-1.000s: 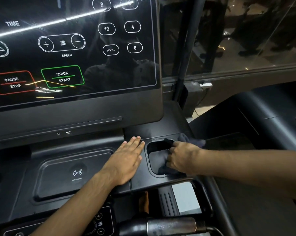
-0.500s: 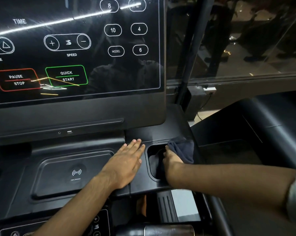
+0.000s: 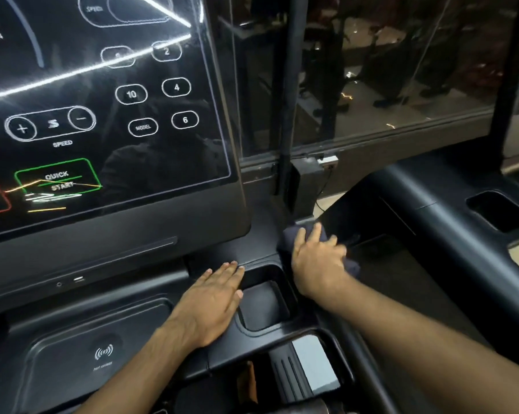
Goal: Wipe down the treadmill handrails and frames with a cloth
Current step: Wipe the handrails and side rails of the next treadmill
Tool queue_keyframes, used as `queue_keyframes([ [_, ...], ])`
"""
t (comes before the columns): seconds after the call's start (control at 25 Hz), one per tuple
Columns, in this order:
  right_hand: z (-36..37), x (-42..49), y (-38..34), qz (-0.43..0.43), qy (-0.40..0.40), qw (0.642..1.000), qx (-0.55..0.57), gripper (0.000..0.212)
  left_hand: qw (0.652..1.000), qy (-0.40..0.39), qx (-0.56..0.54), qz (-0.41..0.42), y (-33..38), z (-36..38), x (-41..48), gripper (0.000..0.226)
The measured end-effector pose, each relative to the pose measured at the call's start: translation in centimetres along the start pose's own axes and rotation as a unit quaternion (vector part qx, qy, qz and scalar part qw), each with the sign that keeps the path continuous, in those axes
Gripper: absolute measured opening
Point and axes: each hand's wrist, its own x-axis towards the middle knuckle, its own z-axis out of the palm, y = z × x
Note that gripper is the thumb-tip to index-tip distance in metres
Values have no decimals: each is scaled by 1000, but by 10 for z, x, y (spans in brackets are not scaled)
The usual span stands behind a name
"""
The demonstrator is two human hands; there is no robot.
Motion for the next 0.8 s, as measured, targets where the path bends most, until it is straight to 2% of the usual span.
queue_keyframes([
  [0.08,37,-13,-7,-4,-28,998,48,76,1000,-11,-9,6,8,0,11,57],
  [0.16,56,-15,-5,-9,10,995,97,81,1000,-14,-8,8,13,0,20,57],
  [0.24,61,-9,3,-17,54,980,193,84,1000,-15,-2,13,16,1,28,58],
  [0.32,70,-1,4,-72,80,962,250,77,1000,-20,8,19,18,1,34,58],
  [0.4,77,24,3,-106,63,952,280,69,999,-17,17,25,18,2,42,58],
  [0.44,73,42,4,-99,36,945,310,66,999,-17,24,31,17,2,46,58],
  [0.52,57,72,7,-11,-6,910,414,65,998,-19,36,42,17,3,54,58],
  [0.56,53,78,5,28,-18,903,429,64,998,-22,38,43,17,3,57,58],
  [0.6,55,78,-1,32,-13,908,417,64,998,-26,39,42,18,4,60,59],
  [0.68,62,71,-7,-23,35,928,371,62,998,-25,37,46,18,5,64,70],
  [0.72,60,75,-2,-55,51,923,377,61,998,-24,38,50,18,6,66,77],
  [0.8,51,111,17,-30,-14,899,437,60,997,-23,47,57,18,9,73,82],
])
